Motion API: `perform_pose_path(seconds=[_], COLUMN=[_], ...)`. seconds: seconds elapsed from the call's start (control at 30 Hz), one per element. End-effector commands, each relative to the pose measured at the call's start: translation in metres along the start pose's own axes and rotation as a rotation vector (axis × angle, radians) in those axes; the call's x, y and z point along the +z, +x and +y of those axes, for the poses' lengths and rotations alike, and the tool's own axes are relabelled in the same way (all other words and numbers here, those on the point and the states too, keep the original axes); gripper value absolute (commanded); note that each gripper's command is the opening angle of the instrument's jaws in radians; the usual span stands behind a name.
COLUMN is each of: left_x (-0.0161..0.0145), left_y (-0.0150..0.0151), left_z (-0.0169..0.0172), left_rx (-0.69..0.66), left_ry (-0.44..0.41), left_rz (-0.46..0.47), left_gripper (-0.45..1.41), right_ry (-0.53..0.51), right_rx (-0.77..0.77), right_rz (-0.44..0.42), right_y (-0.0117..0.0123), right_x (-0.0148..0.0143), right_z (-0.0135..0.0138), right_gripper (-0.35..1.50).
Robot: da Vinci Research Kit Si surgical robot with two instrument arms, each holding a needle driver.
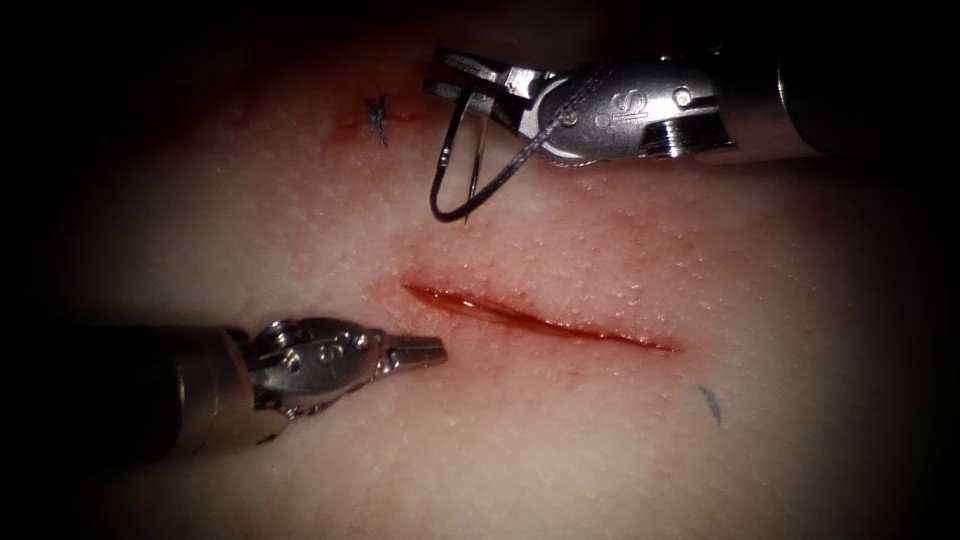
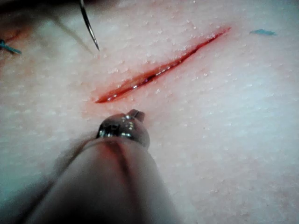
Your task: Wound Closure
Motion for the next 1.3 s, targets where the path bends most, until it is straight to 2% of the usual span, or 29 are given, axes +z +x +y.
perform_pose_path(seconds=[0.03, 0.87, 1.23, 1.3], left_x=[0.0008, 0.0007, 0.0005, 0.0004], left_y=[-0.0002, 0.0001, 0.0003, 0.0004], left_z=[0.0003, 0.0004, 0.0005, 0.0005], left_rx=[0.001, -0.001, -0.004, -0.005], left_ry=[-0.002, -0.003, -0.006, -0.007], left_rz=[0.001, 0.001, 0.001, 0.0], left_gripper=[-0.23, -0.28, -0.28, -0.28], right_ry=[0.001, -0.013, -0.008, 0.003], right_rx=[-0.003, -0.053, -0.128, -0.147], right_rz=[0.002, -0.012, -0.017, -0.019], right_y=[-0.0005, -0.0021, -0.0035, -0.0042], right_x=[0.0009, 0.0013, 0.0013, 0.0011], right_z=[-0.0007, -0.0014, -0.0024, -0.0034], right_gripper=[-0.35, -0.35, -0.35, -0.35])
